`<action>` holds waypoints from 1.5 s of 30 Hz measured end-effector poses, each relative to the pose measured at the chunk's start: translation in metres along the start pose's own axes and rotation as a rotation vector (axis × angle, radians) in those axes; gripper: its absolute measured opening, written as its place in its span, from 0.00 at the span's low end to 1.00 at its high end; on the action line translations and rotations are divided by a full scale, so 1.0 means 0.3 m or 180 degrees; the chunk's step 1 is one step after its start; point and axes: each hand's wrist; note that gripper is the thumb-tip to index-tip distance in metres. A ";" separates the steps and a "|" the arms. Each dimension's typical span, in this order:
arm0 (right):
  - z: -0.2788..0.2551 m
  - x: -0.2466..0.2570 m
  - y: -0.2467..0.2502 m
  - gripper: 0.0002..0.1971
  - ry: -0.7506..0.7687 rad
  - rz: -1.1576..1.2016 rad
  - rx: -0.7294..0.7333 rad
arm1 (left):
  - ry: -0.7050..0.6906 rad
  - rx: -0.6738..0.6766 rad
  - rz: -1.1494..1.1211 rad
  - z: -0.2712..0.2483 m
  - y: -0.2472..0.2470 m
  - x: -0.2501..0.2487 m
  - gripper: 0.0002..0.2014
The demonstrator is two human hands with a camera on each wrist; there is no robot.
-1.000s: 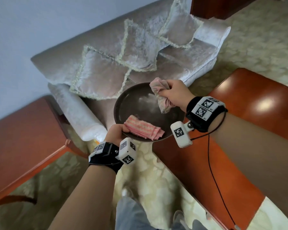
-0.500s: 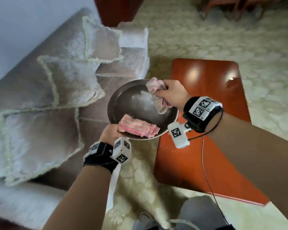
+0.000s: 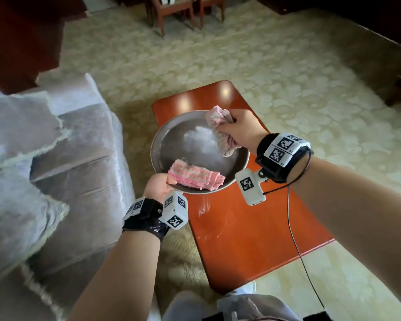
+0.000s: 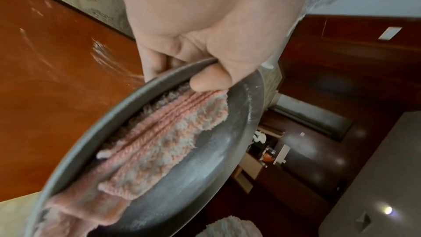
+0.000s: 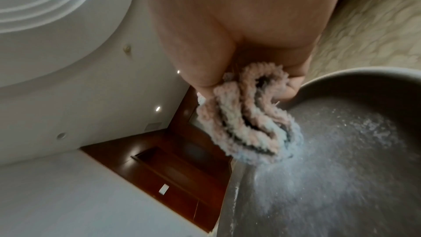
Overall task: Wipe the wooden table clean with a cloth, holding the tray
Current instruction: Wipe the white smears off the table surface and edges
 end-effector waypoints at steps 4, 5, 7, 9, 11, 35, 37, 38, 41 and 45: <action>0.036 -0.037 0.036 0.03 -0.0225 -0.0133 -0.0350 | -0.0066 0.0057 0.0229 0.083 -0.114 -0.117 0.08; 0.046 -0.051 0.043 0.01 -0.0292 -0.0149 -0.0460 | -0.0052 0.0114 0.0280 0.134 -0.135 -0.142 0.11; 0.065 -0.077 0.053 0.05 -0.0474 -0.0200 -0.0715 | -0.0056 0.0164 0.0576 0.219 -0.171 -0.186 0.11; 0.086 -0.107 0.052 0.04 -0.0711 -0.0182 -0.0979 | 0.0066 0.0430 0.0844 0.295 -0.192 -0.228 0.07; 0.105 -0.116 0.043 0.06 -0.0890 -0.0162 -0.1208 | 0.0255 0.0657 0.1007 0.353 -0.213 -0.282 0.08; 0.014 -0.418 -0.571 0.09 -0.1441 0.0949 -0.3538 | 0.0845 0.1793 0.2171 1.044 -0.088 -0.223 0.22; -0.009 -0.510 -0.655 0.10 -0.1386 0.0851 -0.3645 | 0.0854 0.1943 0.2189 1.126 -0.050 -0.142 0.21; -0.023 -0.554 -0.707 0.10 -0.1356 0.0834 -0.3705 | 0.0864 0.2039 0.2195 1.170 -0.021 -0.103 0.20; -0.060 -0.680 -0.871 0.11 -0.1202 0.0843 -0.3889 | 0.0858 0.2365 0.2258 1.297 0.091 -0.001 0.23; -0.105 -0.780 -1.104 0.09 -0.1114 0.0723 -0.4011 | 0.0851 0.2679 0.2267 1.429 0.291 0.083 0.23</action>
Point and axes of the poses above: each hand's wrist, its own z-axis towards the middle knuckle, its own y-axis out of the back of the hand, x = y × z, and after that the axes turned 4 degrees about y, right-handed
